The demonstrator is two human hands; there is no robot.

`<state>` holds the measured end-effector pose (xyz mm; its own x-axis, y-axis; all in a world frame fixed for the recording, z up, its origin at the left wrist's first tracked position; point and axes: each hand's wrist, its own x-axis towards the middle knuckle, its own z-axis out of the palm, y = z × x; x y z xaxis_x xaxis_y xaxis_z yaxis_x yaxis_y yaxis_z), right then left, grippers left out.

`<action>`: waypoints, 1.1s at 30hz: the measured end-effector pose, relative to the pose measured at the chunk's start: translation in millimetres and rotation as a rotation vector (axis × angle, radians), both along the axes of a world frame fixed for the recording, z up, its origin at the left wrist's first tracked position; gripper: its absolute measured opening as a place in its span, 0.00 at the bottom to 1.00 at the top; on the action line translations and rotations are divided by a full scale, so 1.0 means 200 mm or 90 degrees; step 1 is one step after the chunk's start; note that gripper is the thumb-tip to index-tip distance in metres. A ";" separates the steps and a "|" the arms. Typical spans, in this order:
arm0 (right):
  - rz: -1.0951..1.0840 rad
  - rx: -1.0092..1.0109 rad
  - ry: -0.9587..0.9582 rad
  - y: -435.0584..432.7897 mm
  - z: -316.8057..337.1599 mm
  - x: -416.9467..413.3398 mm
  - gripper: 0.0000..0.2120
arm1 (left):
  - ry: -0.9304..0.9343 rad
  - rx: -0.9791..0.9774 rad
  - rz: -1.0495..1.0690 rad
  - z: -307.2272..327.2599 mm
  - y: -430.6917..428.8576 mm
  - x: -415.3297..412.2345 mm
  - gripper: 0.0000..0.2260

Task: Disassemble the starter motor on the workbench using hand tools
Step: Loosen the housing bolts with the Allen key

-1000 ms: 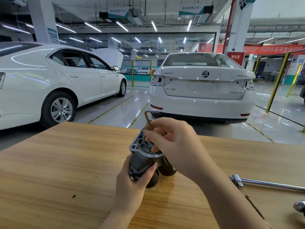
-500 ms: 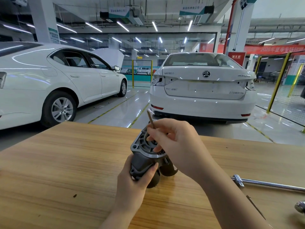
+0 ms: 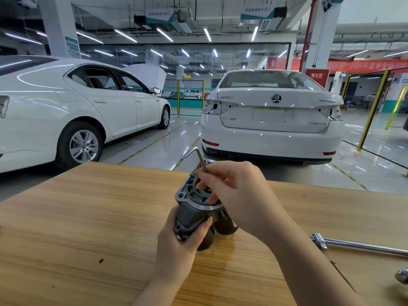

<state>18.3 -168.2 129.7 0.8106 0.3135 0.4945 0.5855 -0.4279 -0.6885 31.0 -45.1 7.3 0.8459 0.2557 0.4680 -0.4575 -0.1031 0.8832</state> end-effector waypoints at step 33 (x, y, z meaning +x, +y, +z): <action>0.015 0.069 0.012 -0.01 0.00 0.01 0.05 | 0.019 -0.017 -0.014 0.01 0.00 0.00 0.24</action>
<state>20.3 -169.2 129.8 0.8132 0.2780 0.5112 0.5810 -0.3367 -0.7410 31.9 -45.3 9.1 0.8647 0.2492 0.4362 -0.4330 -0.0704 0.8986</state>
